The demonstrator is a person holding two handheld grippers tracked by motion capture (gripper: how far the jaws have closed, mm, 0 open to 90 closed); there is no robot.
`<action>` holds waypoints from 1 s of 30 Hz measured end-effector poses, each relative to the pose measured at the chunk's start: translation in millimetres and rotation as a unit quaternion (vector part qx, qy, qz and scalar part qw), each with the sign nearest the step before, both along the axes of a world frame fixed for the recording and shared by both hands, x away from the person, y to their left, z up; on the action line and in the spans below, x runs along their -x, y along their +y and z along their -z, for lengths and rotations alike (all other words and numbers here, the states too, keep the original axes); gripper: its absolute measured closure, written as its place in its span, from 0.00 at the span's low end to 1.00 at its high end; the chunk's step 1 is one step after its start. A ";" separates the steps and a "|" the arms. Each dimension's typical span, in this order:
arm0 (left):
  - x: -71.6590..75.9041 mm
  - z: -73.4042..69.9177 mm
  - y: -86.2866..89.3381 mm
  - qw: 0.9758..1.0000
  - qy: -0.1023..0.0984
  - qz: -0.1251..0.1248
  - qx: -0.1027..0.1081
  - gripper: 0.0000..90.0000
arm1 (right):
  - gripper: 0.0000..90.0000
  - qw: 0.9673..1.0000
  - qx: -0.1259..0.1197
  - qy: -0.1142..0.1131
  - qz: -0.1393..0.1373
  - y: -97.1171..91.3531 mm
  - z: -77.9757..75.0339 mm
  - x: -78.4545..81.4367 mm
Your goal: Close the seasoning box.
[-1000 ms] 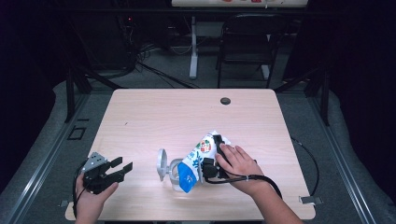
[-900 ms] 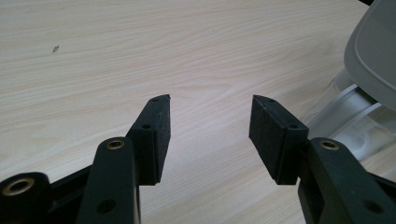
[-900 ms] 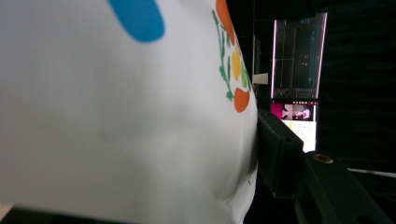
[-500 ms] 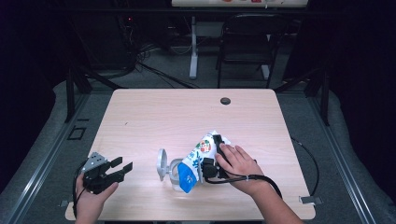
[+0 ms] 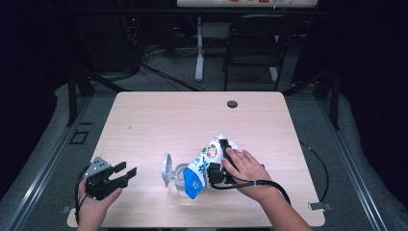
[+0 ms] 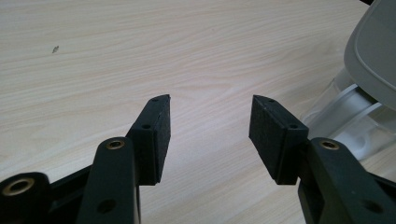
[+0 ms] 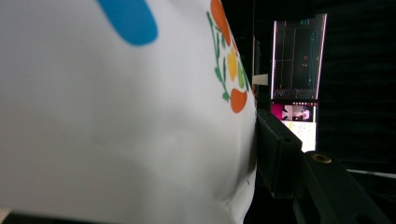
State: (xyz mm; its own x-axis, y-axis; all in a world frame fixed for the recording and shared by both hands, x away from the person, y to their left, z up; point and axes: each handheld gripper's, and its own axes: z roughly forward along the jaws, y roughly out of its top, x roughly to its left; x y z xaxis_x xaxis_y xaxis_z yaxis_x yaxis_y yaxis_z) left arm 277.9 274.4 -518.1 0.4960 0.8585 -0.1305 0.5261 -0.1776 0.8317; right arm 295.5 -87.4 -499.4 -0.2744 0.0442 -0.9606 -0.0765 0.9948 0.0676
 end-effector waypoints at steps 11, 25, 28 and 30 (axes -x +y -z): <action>0.0 -0.4 0.1 1.000 0.002 0.002 -0.001 0.54 | 0.61 1.000 0.008 -0.004 0.005 0.5 -1.2 1.1; 0.0 -0.5 0.2 1.000 0.002 0.002 -0.001 0.54 | 0.61 1.000 -0.004 0.001 -0.004 -0.1 0.6 -0.5; 0.0 -0.5 0.1 1.000 0.002 0.002 -0.001 0.54 | 0.61 1.000 0.005 -0.002 0.002 0.3 -0.6 0.5; 0.1 -0.4 0.1 1.000 0.002 0.002 -0.001 0.54 | 0.61 1.000 0.000 -0.001 -0.002 0.1 0.0 -0.1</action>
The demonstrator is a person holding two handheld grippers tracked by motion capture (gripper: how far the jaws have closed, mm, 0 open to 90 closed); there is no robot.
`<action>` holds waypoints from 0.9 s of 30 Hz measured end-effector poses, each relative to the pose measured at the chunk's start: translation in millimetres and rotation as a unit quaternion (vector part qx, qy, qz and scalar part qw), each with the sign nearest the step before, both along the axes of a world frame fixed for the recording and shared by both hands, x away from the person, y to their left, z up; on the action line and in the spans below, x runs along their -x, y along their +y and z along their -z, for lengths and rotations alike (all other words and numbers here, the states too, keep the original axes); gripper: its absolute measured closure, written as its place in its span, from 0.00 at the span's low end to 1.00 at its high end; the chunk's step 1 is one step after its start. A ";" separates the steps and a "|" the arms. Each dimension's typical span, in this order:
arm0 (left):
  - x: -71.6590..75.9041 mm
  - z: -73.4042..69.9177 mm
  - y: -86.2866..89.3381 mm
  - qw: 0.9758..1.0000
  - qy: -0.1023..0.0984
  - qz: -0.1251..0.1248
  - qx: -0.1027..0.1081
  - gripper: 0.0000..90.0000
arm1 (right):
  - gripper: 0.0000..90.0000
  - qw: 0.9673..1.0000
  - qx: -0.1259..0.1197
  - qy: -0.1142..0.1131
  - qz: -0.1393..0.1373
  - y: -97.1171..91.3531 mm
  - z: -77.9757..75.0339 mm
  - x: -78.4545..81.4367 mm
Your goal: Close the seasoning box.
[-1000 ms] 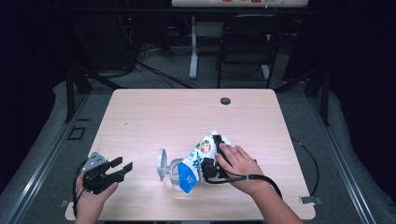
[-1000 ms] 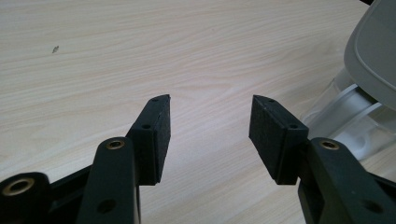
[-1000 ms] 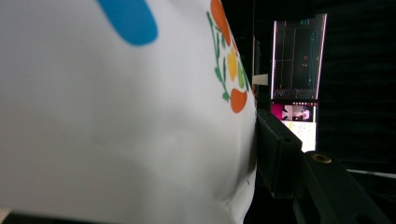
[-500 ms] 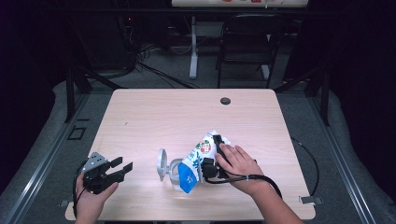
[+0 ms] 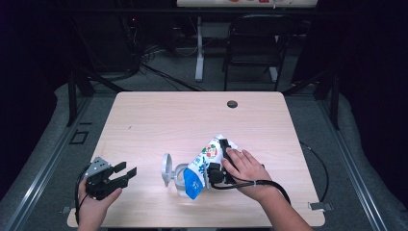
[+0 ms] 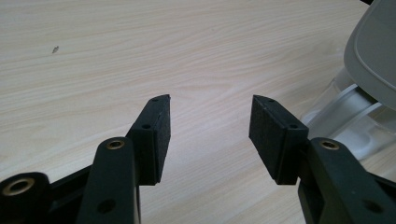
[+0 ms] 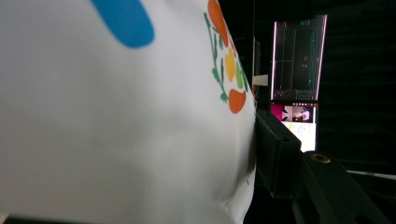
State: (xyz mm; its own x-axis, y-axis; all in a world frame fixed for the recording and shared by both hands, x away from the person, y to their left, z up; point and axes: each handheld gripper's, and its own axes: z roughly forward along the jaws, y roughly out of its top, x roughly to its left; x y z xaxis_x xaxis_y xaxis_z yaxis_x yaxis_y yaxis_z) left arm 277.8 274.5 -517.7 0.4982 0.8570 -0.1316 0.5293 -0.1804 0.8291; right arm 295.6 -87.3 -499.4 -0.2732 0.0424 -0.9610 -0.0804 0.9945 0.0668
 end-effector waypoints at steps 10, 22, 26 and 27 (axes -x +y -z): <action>0.0 -0.1 0.1 1.000 0.000 0.000 0.000 0.54 | 0.61 1.000 -0.002 0.000 -0.004 -0.1 0.6 -0.3; 0.1 -0.1 0.0 1.000 0.001 0.000 0.000 0.54 | 0.61 1.000 0.005 -0.004 -0.008 0.1 -0.1 -0.2; 0.3 -0.3 0.0 1.000 0.001 -0.001 -0.001 0.54 | 0.61 1.000 0.006 -0.004 -0.005 0.4 -0.2 0.5; 0.1 0.2 -0.3 1.000 -0.003 -0.002 0.002 0.54 | 0.61 1.000 0.006 -0.005 -0.005 0.4 -0.3 0.6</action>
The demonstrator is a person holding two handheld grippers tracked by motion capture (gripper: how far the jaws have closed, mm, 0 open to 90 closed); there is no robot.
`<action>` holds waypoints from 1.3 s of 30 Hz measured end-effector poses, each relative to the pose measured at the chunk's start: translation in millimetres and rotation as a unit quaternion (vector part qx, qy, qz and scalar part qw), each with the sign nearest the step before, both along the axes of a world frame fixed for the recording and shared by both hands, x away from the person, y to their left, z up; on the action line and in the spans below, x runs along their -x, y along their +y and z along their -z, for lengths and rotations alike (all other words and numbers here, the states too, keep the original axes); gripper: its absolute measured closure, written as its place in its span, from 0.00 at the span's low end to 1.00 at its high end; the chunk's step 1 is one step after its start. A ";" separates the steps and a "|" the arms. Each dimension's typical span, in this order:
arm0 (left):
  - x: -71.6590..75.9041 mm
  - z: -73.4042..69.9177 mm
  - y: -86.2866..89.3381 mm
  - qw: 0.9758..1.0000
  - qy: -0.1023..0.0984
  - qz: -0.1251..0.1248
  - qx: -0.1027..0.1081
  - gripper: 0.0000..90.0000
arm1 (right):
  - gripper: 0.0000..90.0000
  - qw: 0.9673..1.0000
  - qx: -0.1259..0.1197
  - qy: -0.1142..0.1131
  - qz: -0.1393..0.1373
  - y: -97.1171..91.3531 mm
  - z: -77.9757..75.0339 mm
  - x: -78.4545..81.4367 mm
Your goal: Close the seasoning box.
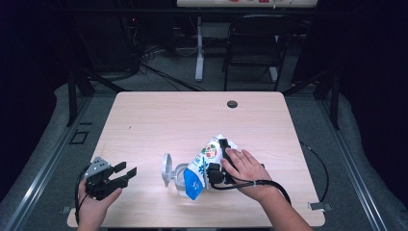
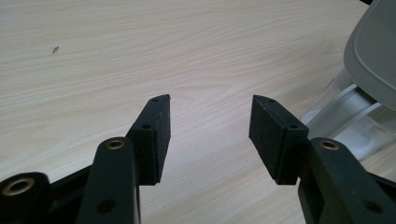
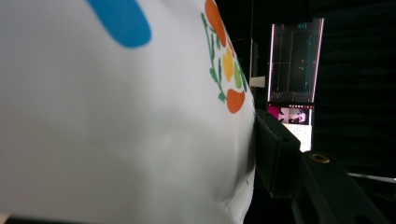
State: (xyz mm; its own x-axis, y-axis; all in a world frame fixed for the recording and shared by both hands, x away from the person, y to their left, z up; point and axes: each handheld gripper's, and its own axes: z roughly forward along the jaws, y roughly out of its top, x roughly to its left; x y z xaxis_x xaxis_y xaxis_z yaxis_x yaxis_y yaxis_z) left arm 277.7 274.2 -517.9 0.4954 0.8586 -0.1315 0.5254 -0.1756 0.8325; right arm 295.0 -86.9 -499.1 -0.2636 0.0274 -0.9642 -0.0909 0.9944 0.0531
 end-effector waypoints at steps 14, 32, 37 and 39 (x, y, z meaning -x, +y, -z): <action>-0.1 0.1 0.2 1.000 0.000 0.001 -0.001 0.54 | 0.62 1.000 0.002 -0.001 -0.003 0.0 -0.5 0.2; 0.1 -0.5 0.6 1.000 0.004 0.002 -0.003 0.54 | 0.63 1.000 0.003 -0.003 -0.010 0.5 -1.9 -0.3; 0.2 -0.4 0.1 1.000 0.002 0.001 -0.001 0.54 | 0.63 1.000 0.003 -0.005 -0.010 0.8 -2.3 -0.2; 0.1 -0.2 0.1 1.000 0.000 0.000 0.000 0.54 | 0.63 1.000 0.003 -0.005 -0.010 0.8 -2.3 -0.1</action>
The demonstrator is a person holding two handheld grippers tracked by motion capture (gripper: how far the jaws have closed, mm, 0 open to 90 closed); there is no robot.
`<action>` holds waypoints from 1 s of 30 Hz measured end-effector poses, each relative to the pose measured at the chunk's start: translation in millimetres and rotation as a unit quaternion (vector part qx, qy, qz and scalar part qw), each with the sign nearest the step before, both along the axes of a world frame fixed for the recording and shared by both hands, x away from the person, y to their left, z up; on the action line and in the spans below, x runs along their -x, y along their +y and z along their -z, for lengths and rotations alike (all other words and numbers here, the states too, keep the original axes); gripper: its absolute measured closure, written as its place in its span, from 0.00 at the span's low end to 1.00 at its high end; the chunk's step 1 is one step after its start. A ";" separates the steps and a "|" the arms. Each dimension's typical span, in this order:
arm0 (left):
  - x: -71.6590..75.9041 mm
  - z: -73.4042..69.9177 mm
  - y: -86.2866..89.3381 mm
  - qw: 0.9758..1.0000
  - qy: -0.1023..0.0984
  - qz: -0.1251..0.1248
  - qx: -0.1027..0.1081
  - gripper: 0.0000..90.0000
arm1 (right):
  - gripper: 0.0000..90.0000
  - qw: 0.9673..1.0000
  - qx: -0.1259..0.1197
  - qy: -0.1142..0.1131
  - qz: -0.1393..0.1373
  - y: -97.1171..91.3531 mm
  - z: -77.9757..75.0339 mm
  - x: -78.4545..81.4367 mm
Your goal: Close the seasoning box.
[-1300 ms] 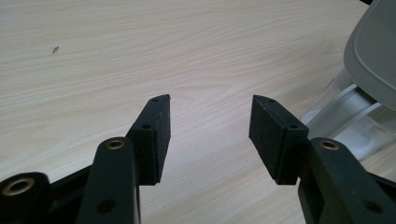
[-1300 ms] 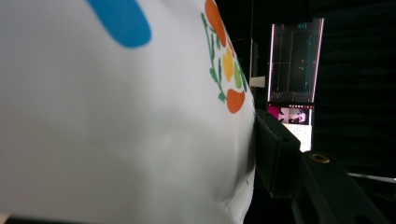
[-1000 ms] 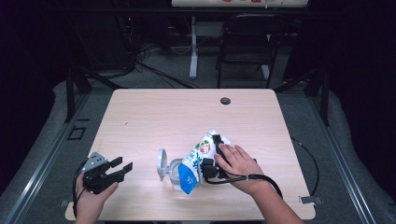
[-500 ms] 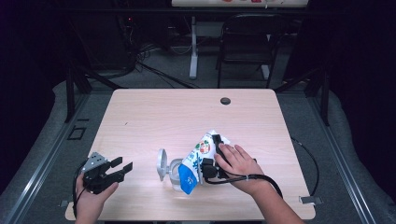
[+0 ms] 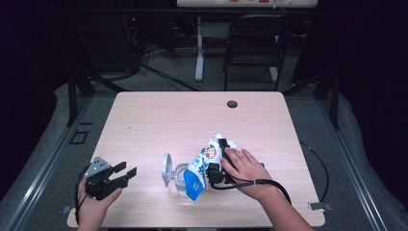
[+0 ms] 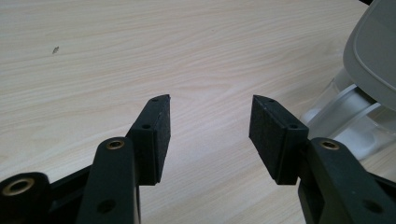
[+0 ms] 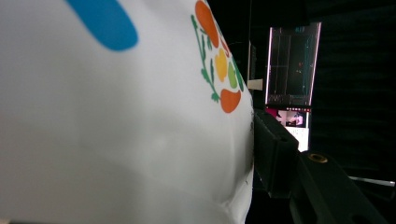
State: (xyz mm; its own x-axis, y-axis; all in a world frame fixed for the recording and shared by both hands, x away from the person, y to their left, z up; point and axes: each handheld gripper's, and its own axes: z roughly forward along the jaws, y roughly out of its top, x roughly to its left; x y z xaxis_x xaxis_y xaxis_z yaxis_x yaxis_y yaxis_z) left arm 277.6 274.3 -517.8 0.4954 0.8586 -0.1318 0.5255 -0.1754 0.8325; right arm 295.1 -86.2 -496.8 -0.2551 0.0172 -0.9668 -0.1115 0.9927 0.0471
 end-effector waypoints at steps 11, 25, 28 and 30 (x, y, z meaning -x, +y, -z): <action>0.0 -0.2 0.1 1.000 0.002 0.001 -0.002 0.54 | 0.63 1.000 0.001 0.000 0.000 0.2 -0.5 0.5; -0.3 -0.4 0.6 1.000 0.002 0.003 -0.003 0.54 | 0.64 1.000 -0.001 -0.001 -0.001 0.4 -0.9 1.0; -0.3 -0.1 0.4 1.000 0.002 0.003 -0.003 0.54 | 0.64 1.000 -0.001 -0.001 -0.001 0.3 -0.9 1.1; -0.2 0.0 0.1 1.000 0.003 0.002 -0.002 0.54 | 0.64 1.000 0.000 -0.001 -0.002 0.3 -1.1 1.1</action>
